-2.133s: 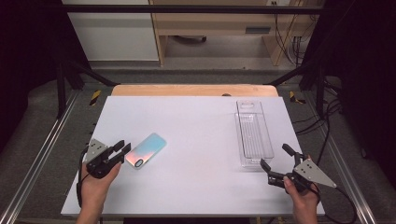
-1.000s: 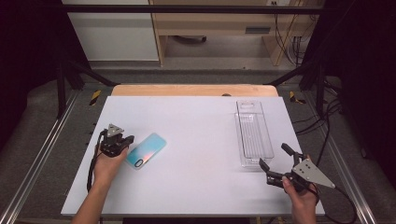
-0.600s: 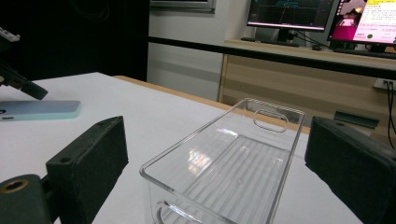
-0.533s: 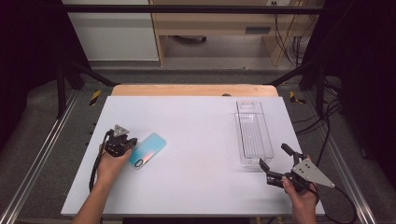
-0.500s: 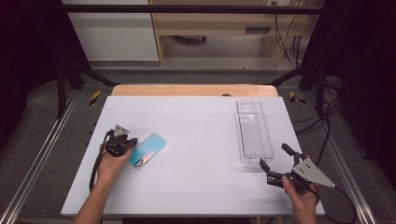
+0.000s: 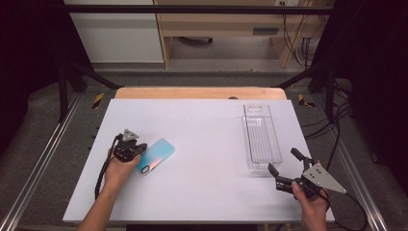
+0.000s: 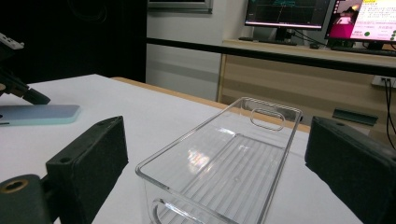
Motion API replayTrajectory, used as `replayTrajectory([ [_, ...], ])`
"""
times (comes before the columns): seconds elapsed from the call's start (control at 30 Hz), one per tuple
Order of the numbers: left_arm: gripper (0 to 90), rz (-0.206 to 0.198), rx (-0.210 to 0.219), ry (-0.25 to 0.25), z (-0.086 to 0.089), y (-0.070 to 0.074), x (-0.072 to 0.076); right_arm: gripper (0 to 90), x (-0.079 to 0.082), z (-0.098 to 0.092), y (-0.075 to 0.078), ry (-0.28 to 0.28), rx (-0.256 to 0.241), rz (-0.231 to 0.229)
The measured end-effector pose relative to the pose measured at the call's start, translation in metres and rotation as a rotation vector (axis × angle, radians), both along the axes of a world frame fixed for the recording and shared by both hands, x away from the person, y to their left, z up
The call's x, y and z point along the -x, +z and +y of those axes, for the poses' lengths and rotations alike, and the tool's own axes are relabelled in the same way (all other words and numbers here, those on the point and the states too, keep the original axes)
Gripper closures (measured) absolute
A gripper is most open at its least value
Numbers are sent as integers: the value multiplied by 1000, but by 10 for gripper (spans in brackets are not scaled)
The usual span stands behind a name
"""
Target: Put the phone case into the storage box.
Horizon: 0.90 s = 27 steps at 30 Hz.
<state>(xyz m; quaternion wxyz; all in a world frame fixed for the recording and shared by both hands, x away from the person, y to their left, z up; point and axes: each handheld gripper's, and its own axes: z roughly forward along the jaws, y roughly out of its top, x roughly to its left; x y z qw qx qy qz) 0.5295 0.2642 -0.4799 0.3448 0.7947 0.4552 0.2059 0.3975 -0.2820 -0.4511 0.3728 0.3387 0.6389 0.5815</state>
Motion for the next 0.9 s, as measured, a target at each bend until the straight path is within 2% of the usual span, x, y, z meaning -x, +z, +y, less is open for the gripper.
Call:
replayTrajectory([
  [0.33, 900, 10, -14, -66, -12, 2, 9, 62, -1, 2, -1, 5, 1, 6],
  [0.47, 900, 11, -14, -87, -23, 2, 17, 62, -1, 3, -1, 8, 5, 9],
  [0.53, 900, 17, -30, -111, -34, 2, 23, 62, -1, 3, -1, 11, 9, 9],
  [0.67, 900, 14, -39, -134, -43, 2, 28, 62, -1, 4, -1, 10, 8, 7],
  [0.9, 900, 19, -17, -165, -53, 1, 38, 62, -1, 4, -1, 9, 13, 9],
])
